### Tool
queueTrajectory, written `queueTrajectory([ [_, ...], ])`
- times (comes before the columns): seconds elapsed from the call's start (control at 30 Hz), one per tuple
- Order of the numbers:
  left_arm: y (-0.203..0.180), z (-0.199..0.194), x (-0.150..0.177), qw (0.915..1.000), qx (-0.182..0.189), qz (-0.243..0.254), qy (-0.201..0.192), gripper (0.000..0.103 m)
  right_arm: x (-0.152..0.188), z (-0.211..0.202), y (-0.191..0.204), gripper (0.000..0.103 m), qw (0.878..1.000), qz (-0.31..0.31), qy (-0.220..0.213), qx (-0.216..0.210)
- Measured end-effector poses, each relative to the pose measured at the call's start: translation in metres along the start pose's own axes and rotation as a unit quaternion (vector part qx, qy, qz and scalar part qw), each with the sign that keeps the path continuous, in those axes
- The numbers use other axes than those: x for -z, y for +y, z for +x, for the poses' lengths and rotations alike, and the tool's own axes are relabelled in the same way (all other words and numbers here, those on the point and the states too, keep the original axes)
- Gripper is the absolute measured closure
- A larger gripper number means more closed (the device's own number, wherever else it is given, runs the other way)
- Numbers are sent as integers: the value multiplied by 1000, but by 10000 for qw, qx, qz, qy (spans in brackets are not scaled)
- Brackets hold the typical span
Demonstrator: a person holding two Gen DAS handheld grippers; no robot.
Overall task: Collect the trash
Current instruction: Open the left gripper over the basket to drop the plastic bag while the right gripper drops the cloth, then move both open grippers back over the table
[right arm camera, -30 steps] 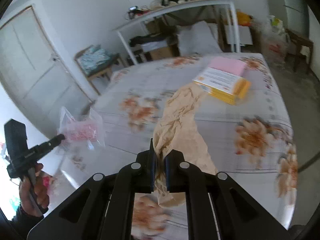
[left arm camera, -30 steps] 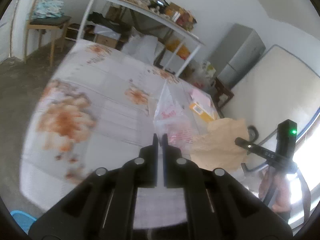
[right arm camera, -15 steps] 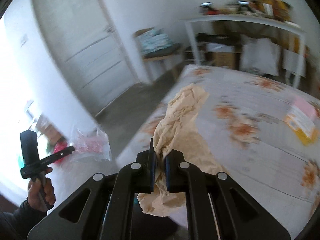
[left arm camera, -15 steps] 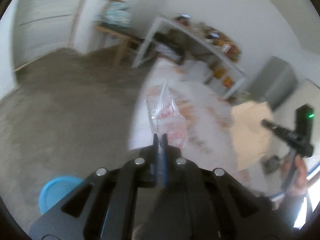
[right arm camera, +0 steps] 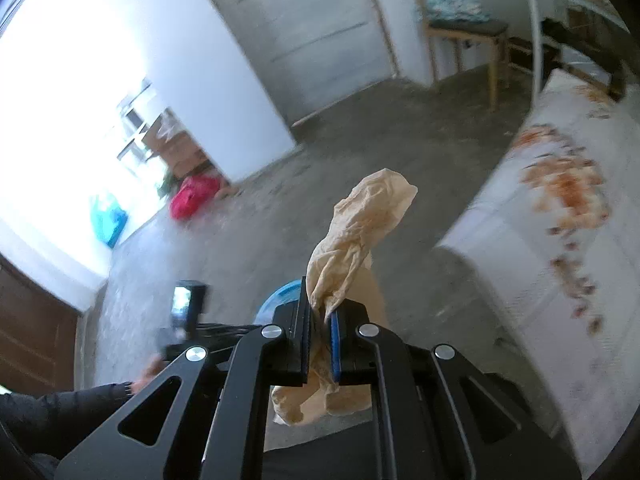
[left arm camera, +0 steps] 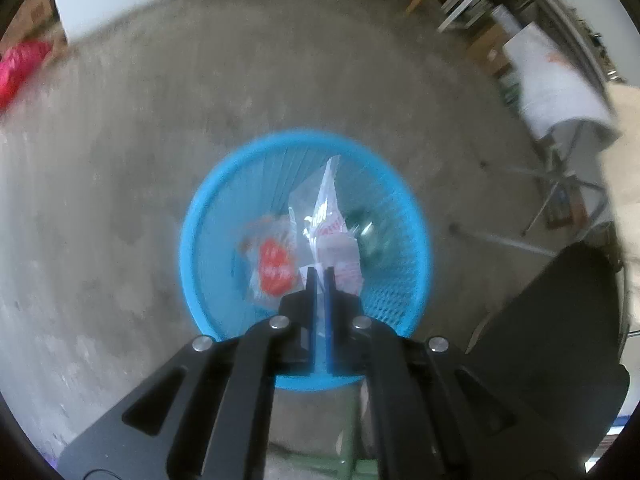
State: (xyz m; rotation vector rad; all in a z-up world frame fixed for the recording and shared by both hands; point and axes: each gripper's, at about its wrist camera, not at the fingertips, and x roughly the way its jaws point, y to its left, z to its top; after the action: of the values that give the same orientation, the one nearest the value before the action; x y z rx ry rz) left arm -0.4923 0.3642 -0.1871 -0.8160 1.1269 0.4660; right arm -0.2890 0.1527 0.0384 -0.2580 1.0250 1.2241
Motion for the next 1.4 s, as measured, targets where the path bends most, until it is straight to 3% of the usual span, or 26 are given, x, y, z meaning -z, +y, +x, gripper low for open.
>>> queueTrajectory([
  [0.07, 8, 25, 3, 9994, -165, 17, 291, 101, 2, 13, 10, 95, 9999, -62, 132, -55],
  [0.1, 9, 35, 2, 9989, -238, -10, 394, 92, 2, 18, 15, 95, 9998, -87, 186, -83],
  [0.17, 19, 49, 3, 9973, -498, -107, 524, 49, 4, 33, 23, 95, 9992, -148, 350, -158],
  [0.2, 29, 47, 3, 9972, -528, -165, 497, 45, 4, 41, 25, 95, 9988, -177, 426, -170],
  [0.5, 82, -15, -7, 9930, -615, -944, -356, 37, 30, 154, 51, 95, 9860, -471, 1540, -425],
  [0.7, 101, -30, -7, 9899, -622, -1156, -540, 37, 49, 233, 58, 95, 9706, -627, 2200, -749],
  [0.8, 101, -27, -2, 9892, -598, -1222, -546, 37, 64, 278, 54, 93, 9639, -728, 2500, -555],
  [0.87, 100, -29, 0, 9892, -589, -1231, -527, 37, 75, 300, 44, 80, 9592, -813, 2697, -239],
  [0.9, 100, -27, 0, 9893, -579, -1232, -517, 37, 82, 310, 38, 62, 9555, -819, 2835, -49],
  [0.97, 99, -26, 1, 9896, -572, -1218, -505, 37, 91, 321, 30, 48, 9459, -858, 3119, 236],
  [1.0, 97, -26, 1, 9897, -569, -1213, -508, 37, 89, 318, 34, 21, 9489, -1047, 2963, 297],
  [1.03, 96, -25, 1, 9897, -564, -1210, -516, 37, 85, 313, 38, 6, 9533, -1201, 2746, 365],
  [1.1, 93, -25, -1, 9899, -530, -1200, -534, 36, 76, 301, 39, 6, 9630, -1309, 2326, 382],
  [1.23, 80, -36, -7, 9901, -542, -1072, -726, 35, 65, 288, 24, 6, 9743, -720, 2119, 267],
  [1.4, 52, -64, -24, 9899, -405, -874, -1044, 32, 38, 250, 17, 6, 9899, -352, 1361, -179],
])
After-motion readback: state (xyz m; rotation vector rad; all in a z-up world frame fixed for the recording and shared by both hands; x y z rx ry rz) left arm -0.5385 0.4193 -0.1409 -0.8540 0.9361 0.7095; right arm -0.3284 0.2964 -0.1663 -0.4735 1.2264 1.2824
